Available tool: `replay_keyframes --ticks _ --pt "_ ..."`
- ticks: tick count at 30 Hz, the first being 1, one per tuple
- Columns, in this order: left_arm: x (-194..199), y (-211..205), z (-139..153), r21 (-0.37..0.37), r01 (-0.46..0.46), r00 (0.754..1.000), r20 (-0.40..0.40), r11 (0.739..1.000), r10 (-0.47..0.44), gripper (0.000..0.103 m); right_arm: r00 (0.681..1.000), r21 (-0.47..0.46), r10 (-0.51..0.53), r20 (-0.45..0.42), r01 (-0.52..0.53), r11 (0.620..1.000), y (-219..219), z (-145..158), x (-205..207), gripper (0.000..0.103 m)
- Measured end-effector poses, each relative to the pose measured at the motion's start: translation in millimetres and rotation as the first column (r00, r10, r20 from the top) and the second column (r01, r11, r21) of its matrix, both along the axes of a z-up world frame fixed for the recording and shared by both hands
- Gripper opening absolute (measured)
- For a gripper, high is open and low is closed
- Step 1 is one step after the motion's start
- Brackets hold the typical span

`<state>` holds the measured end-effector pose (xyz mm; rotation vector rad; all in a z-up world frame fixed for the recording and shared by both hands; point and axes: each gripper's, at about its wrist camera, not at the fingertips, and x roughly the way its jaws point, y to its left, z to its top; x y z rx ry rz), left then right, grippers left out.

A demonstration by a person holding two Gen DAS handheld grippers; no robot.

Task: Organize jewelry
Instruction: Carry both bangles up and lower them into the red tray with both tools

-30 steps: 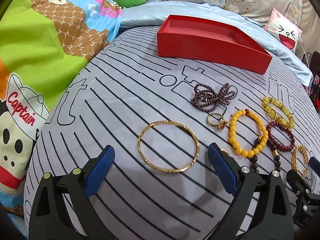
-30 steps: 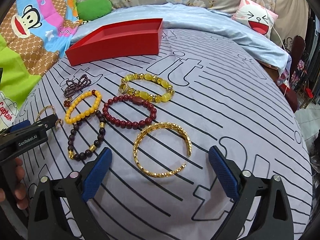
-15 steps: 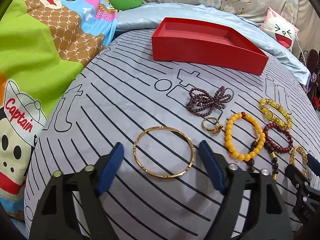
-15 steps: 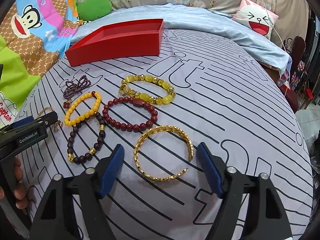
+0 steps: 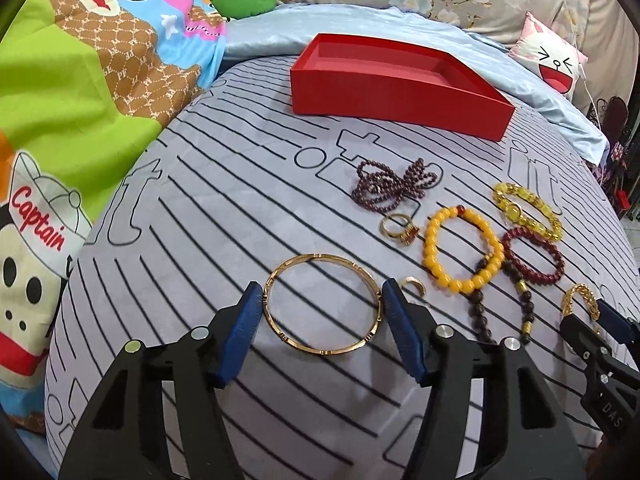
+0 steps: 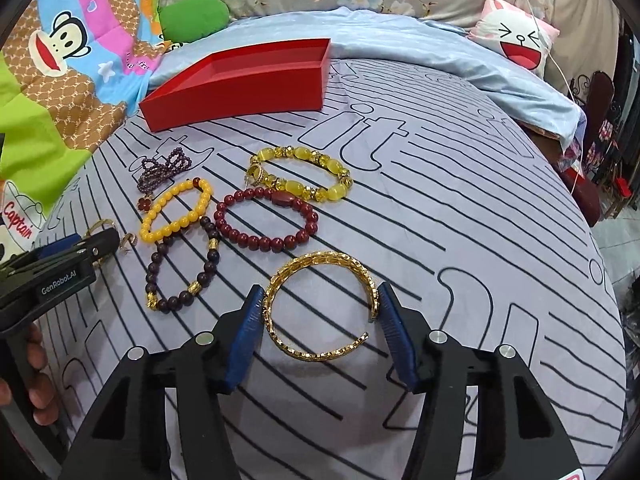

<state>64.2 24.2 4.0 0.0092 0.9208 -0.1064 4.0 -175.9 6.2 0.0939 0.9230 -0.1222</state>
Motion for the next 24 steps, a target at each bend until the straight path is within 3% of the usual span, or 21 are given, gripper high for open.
replay_keyframes --ticks 13,24 --pt "-1.6 -3.6 38.7 -0.017 0.018 1.0 0.024 1.0 -0.017 0.059 0.999 0.016 -0.016 0.028 0.015 1.0 -6.8 33.7 11.4 0.055" --pt "71.0 -19.3 84.4 -0.034 0.052 0.995 0.089 0.998 -0.049 0.059 0.997 0.048 0.039 0.064 -0.042 0.998 -11.8 72.7 90.9 0.055"
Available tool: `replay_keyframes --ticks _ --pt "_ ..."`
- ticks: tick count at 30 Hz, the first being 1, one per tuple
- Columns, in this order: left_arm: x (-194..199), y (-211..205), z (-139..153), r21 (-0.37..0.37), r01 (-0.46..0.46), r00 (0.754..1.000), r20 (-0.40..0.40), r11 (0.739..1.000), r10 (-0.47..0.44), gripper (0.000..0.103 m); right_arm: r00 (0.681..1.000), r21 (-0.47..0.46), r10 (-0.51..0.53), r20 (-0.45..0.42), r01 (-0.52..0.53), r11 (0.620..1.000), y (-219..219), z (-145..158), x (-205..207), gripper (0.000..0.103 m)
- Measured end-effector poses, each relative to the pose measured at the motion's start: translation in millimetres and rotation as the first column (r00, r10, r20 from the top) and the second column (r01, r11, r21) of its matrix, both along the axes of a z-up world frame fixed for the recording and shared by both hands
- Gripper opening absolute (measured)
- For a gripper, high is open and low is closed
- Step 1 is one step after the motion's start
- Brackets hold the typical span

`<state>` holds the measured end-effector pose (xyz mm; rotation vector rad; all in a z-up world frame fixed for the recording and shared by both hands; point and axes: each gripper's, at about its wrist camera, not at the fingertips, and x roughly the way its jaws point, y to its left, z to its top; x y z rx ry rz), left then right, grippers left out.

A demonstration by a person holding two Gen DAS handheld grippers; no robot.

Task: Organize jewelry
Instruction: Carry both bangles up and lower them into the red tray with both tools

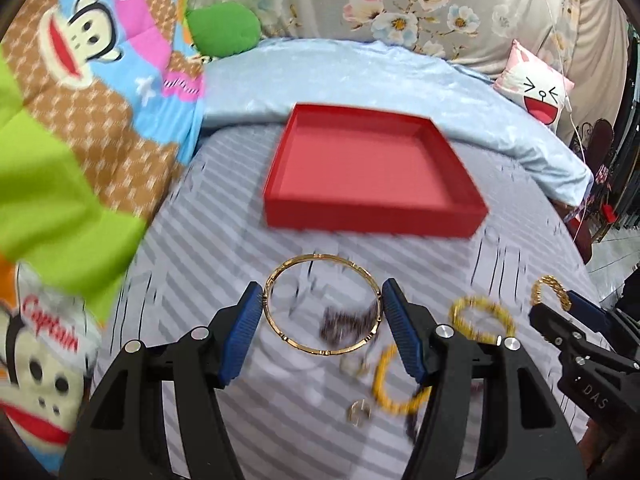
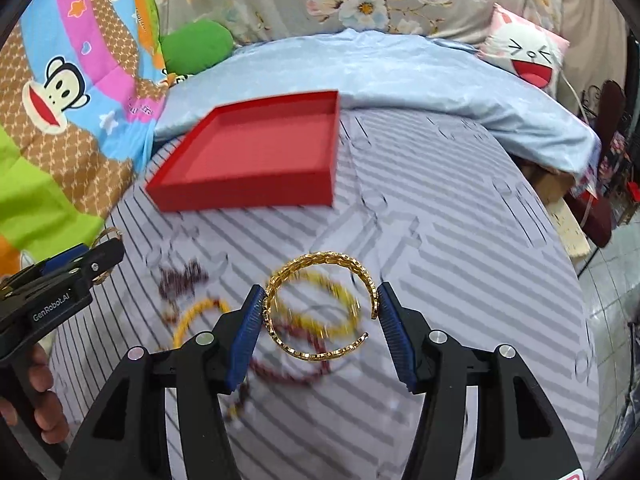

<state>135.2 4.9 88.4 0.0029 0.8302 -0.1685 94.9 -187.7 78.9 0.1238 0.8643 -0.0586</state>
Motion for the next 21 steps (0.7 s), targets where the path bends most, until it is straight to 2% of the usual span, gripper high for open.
replay_keyframes --ticks 5,11,14,19,21 --pt "57.6 -6.9 17.7 0.005 0.012 0.999 0.035 1.0 -0.013 0.059 0.999 0.005 0.045 0.029 -0.045 0.999 0.1 20.8 67.9 0.055" --pt "140.0 -20.2 22.6 0.013 0.033 0.999 0.035 0.999 -0.033 0.059 0.996 0.054 0.087 0.017 -0.088 0.995 0.0 27.0 159.5 0.055" --pt "178.0 -29.0 17.1 0.026 0.047 0.999 0.017 0.999 -0.047 0.059 0.993 0.057 0.117 -0.008 -0.116 0.992 4.1 22.3 200.9 0.055" --pt "226.7 -40.8 -1.8 0.029 0.064 0.997 -0.038 0.998 -0.063 0.059 0.984 0.009 0.163 -0.068 -0.163 0.987 8.2 2.6 258.9 0.055" --pt "245.7 -44.6 -11.3 0.039 0.064 0.996 -0.059 0.997 -0.061 0.059 0.98 0.024 0.172 -0.097 -0.171 0.985 3.6 -5.7 278.1 0.055"
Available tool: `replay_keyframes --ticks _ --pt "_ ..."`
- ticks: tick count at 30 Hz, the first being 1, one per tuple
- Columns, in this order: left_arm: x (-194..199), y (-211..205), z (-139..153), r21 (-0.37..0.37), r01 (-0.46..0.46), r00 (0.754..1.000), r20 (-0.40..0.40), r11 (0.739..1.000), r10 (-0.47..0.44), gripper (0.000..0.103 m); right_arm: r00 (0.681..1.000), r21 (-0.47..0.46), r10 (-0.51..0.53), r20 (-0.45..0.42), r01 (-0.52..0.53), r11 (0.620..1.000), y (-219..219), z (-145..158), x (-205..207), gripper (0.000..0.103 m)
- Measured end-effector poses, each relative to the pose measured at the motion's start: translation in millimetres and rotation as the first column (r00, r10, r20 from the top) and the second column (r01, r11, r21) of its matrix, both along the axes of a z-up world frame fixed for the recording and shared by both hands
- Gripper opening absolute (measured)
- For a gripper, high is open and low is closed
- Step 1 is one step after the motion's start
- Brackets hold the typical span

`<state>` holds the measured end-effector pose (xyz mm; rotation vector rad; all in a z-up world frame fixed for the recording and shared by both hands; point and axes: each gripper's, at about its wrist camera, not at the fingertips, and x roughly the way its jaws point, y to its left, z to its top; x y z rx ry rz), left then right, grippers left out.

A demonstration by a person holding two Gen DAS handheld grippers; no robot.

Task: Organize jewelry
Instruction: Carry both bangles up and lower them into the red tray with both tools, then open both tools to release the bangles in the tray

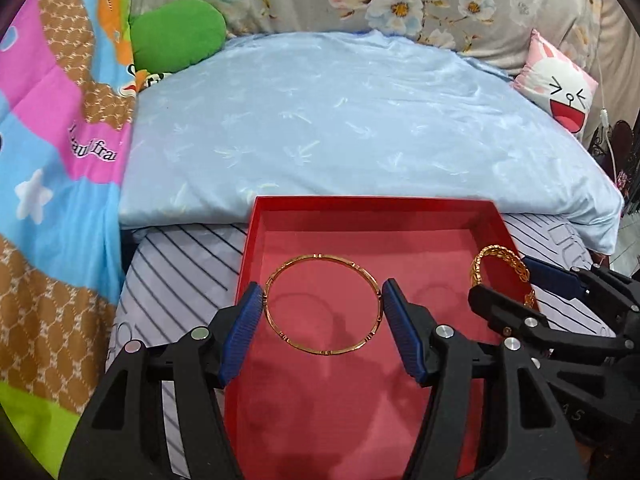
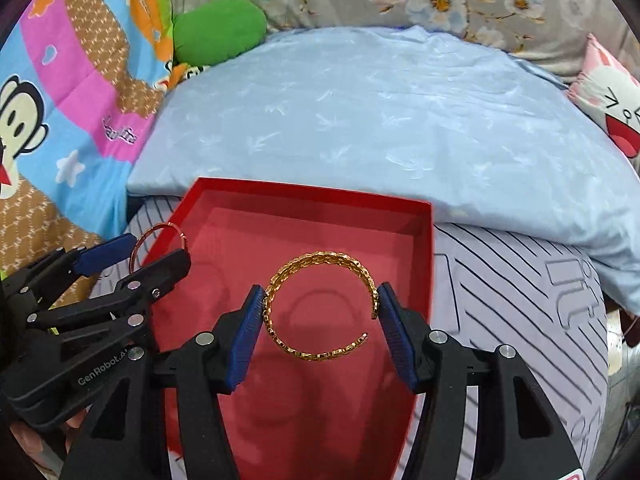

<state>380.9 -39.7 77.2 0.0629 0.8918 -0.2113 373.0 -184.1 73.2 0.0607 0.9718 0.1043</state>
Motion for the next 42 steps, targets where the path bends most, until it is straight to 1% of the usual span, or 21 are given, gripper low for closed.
replay_keyframes --ticks 3,6,9,11,14,17,20,22,26,29,33,38,42 --pt "21.0 -2.6 -11.7 -0.019 0.005 0.999 -0.044 1.0 -0.006 0.059 0.999 0.027 0.009 -0.05 -0.008 1.0 -7.3 -12.5 21.7 0.055" --pt "35.1 -6.7 -21.7 -0.019 0.009 0.997 -0.073 1.0 -0.01 0.059 0.997 0.003 0.011 -0.077 -0.011 1.0 -9.7 -24.3 36.7 0.055" --pt "41.4 -13.1 -28.8 0.007 0.018 0.996 -0.082 1.0 -0.018 0.059 0.996 -0.014 0.009 -0.092 -0.011 1.0 -13.0 -33.2 44.1 0.056" --pt "43.5 -15.3 -31.2 0.004 0.019 0.996 -0.088 1.0 -0.019 0.059 0.995 -0.023 0.007 -0.098 -0.009 1.0 -15.0 -37.3 48.5 0.056" --pt "47.2 -16.5 -34.9 -0.006 0.015 0.995 -0.102 1.0 -0.016 0.059 0.996 -0.042 0.006 -0.09 -0.01 0.999 -16.0 -37.7 52.9 0.056" --pt "50.2 -17.2 -38.8 0.008 0.009 0.995 -0.104 1.0 -0.008 0.059 0.996 -0.059 0.019 -0.088 -0.024 0.998 -14.3 -39.1 55.4 0.056" --pt "50.9 -17.0 -41.1 0.005 -0.001 0.994 -0.107 1.0 0.002 0.06 0.996 -0.068 0.02 -0.083 -0.025 0.997 -13.5 -39.5 54.9 0.056" --pt "51.5 -15.1 -41.6 0.008 -0.014 0.994 -0.107 1.0 0.015 0.065 0.996 -0.066 0.02 -0.082 -0.025 0.998 -13.9 -39.3 54.8 0.057" --pt "50.1 -11.0 -37.0 0.0 -0.024 0.995 -0.092 1.0 0.024 0.065 0.998 -0.054 0.014 -0.063 -0.018 0.998 -15.6 -35.0 50.9 0.057" --pt "42.8 -8.9 -26.5 0.001 -0.023 0.997 -0.07 1.0 0.023 0.065 0.999 -0.046 0.01 -0.041 -0.012 0.999 -15.9 -25.9 38.0 0.057" --pt "19.8 -3.3 -6.4 -0.006 -0.016 1.0 -0.027 1.0 0.016 0.065 1.0 -0.037 0.014 -0.015 -0.015 0.999 -14.9 -11.4 13.6 0.057" --pt "-27.4 5.6 13.1 -0.019 0.001 1.0 0.009 1.0 -0.001 0.067 1.0 0.009 0.02 0.021 -0.021 1.0 -13.6 9.8 -30.7 0.057" --pt "-66.0 10.6 22.5 -0.009 0.0 0.999 0.033 1.0 0.0 0.067 0.998 0.009 0.014 0.058 -0.015 1.0 -9.9 23.3 -76.5 0.058"
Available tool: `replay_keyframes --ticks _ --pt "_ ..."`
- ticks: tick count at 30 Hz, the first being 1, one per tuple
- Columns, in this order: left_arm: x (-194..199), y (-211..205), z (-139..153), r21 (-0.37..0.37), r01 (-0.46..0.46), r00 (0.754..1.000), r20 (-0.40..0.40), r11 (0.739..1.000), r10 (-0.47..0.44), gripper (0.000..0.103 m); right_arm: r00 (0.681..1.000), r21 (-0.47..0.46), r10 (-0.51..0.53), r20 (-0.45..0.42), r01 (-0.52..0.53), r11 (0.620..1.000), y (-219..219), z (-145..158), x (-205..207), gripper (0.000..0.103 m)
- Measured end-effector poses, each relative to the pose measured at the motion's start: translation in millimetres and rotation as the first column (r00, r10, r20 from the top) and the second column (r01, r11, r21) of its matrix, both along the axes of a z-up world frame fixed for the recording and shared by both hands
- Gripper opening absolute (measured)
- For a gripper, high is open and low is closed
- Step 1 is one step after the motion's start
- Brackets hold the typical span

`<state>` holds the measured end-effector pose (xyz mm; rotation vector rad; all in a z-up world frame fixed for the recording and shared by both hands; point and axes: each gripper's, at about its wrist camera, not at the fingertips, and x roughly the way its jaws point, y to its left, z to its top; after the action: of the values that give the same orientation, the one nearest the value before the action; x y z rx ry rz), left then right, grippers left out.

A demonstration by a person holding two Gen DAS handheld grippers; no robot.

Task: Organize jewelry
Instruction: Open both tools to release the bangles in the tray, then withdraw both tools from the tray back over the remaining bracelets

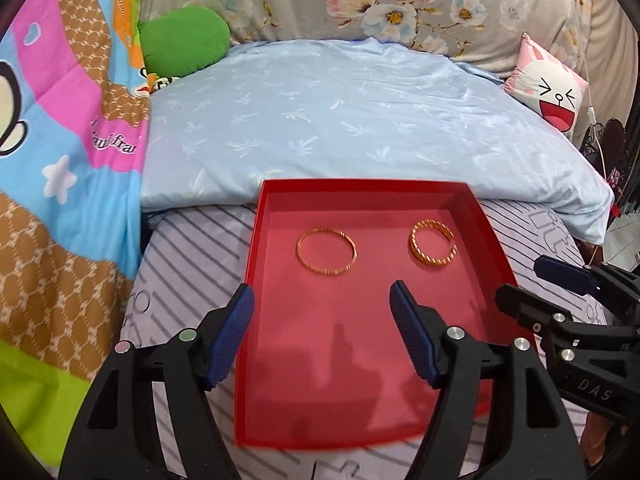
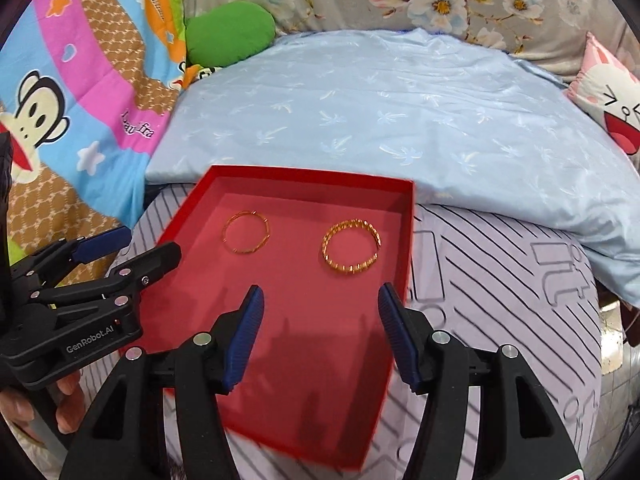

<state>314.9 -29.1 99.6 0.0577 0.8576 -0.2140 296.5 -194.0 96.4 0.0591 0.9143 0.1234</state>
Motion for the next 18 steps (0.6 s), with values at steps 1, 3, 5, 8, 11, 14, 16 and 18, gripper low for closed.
replay_keyframes --ticks 1,3,5,8,11,14,16,18 --pt "-9.2 1.4 1.5 -0.004 0.003 1.0 0.0 1.0 -0.003 0.067 1.0 0.004 0.0 0.004 0.0 1.0 0.6 1.6 -10.5 0.059" --pt "-32.5 4.7 3.6 -0.007 0.009 1.0 0.004 1.0 -0.009 0.067 1.0 0.002 -0.002 0.013 0.002 1.0 2.7 4.2 -33.5 0.059" --pt "-52.2 7.1 4.2 0.0 0.006 1.0 0.01 1.0 -0.006 0.067 1.0 -0.002 -0.007 0.019 0.007 1.0 4.5 4.9 -54.9 0.06" --pt "-83.3 9.5 2.4 -0.011 0.005 1.0 0.006 1.0 -0.005 0.067 1.0 0.004 -0.014 0.018 0.014 1.0 7.1 3.7 -91.4 0.061" --pt "-108.9 11.0 -1.5 -0.002 0.002 1.0 0.006 1.0 -0.002 0.067 1.0 -0.003 -0.025 0.014 0.025 1.0 7.9 -1.1 -122.5 0.061" --pt "-133.8 13.0 -7.5 -0.009 0.002 1.0 0.0 1.0 -0.002 0.067 0.999 -0.004 -0.034 -0.004 0.034 0.999 7.6 -10.1 -150.2 0.062" --pt "-148.2 15.4 -12.8 -0.015 0.003 1.0 -0.009 1.0 -0.003 0.067 0.999 -0.013 -0.045 -0.014 0.044 0.999 7.0 -16.9 -164.9 0.062" --pt "-162.8 16.2 -19.8 -0.009 0.002 1.0 -0.015 1.0 -0.002 0.067 0.998 -0.004 -0.052 -0.033 0.052 0.999 5.0 -24.4 -176.6 0.062"
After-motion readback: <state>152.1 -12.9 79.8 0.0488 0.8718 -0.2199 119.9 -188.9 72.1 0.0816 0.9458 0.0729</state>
